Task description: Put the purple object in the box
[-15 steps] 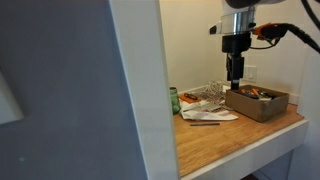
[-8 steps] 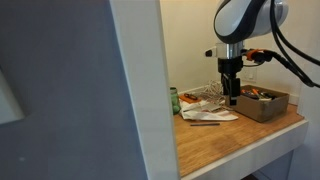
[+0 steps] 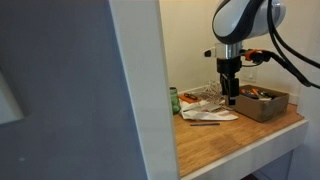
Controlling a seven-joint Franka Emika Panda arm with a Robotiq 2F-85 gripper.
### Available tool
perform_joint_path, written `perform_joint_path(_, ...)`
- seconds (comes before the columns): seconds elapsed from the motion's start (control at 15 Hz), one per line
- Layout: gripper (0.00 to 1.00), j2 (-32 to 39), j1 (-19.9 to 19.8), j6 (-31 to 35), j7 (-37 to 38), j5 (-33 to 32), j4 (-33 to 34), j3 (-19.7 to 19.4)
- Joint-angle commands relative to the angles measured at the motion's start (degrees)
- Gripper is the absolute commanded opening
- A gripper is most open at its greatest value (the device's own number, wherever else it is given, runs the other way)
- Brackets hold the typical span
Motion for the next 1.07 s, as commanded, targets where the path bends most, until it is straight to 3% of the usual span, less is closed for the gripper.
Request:
perform_joint_path(0.0, 1.0, 5.18, -2.53, -1.05, -6.35, 4.11, 3.23, 2.81)
perform_joint_path(0.6, 1.0, 19.61, -7.74, 7.35, -13.65, 6.65, 11.81, 6.85)
perform_joint_path(1.0, 0.99, 26.85, -11.04, 8.13, -16.98, 8.78, 18.76, 10.12)
